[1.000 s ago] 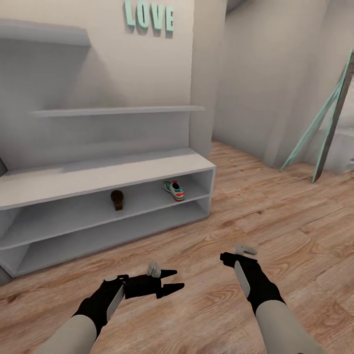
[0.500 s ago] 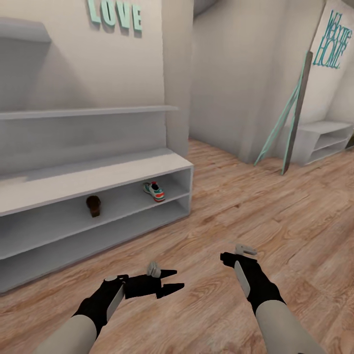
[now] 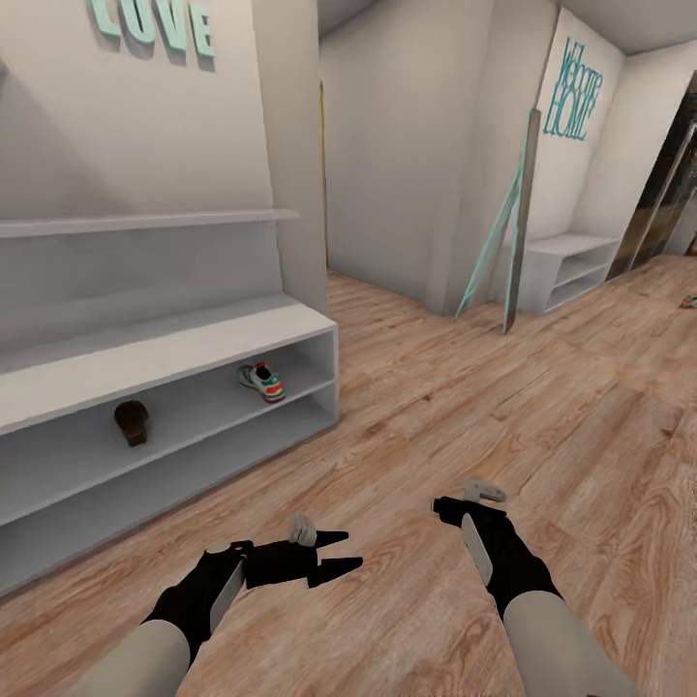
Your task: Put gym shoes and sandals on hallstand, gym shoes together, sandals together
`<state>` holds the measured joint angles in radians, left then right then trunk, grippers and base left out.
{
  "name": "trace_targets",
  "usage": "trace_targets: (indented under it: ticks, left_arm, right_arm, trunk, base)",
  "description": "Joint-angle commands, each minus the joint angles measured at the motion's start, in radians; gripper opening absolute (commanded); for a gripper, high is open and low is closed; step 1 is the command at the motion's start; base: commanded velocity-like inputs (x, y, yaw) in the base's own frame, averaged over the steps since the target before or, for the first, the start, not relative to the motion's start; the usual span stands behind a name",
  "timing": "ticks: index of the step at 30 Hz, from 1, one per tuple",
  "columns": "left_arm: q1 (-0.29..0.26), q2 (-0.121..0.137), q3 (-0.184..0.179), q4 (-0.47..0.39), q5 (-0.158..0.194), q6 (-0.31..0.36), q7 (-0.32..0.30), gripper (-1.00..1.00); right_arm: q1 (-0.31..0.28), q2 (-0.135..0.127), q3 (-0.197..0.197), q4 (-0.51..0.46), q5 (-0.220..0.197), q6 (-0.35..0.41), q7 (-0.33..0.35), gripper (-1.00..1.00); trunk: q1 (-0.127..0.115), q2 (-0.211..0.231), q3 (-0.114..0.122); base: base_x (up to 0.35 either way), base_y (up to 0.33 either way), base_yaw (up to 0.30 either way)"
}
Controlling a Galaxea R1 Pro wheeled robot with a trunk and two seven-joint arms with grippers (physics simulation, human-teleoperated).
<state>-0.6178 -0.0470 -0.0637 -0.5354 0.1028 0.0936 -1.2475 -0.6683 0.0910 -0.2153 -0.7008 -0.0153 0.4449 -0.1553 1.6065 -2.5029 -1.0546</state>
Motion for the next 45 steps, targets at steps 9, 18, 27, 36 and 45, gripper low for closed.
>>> trace_targets:
  ticks: [9, 18, 27, 36, 45]
  left_arm:
    - [0.0, 0.001, -0.005, 0.0, 0.01, 0.01, -0.001, 1.0]
    - [0.0, 0.001, -0.005, 0.0, 0.01, 0.01, -0.001, 1.0]
    - [0.0, 0.002, -0.005, 0.0, 0.011, 0.009, -0.001, 1.0]
    - [0.0, 0.003, -0.004, 0.0, 0.011, 0.009, -0.001, 1.0]
    - [0.0, 0.02, -0.004, 0.0, 0.012, 0.009, -0.001, 1.0]
  right_arm:
    - [0.0, 0.001, -0.003, -0.001, -0.002, 0.005, -0.003, 1.0]
    - [0.0, 0.001, -0.002, -0.001, -0.002, 0.005, -0.002, 1.0]
    - [0.0, 0.001, -0.002, -0.001, -0.002, 0.005, -0.002, 1.0]
    - [0.0, 0.001, -0.002, -0.001, -0.002, 0.005, -0.002, 1.0]
    - [0.0, 0.001, -0.002, 0.0, -0.002, 0.005, -0.003, 1.0]
  trunk:
    - [-0.004, 0.001, 0.032]
    - [-0.004, 0.001, 0.034]
    - [-0.004, 0.001, 0.036]
    - [-0.004, 0.001, 0.039]
    - [-0.004, 0.001, 0.041]
  base:
    - [0.0, 0.0, -0.289]
    - [0.0, 0.0, -0.289]
    - [0.0, 0.0, -0.289]
    - [0.085, 0.0, -0.289]
    - [0.317, 0.0, -0.289]
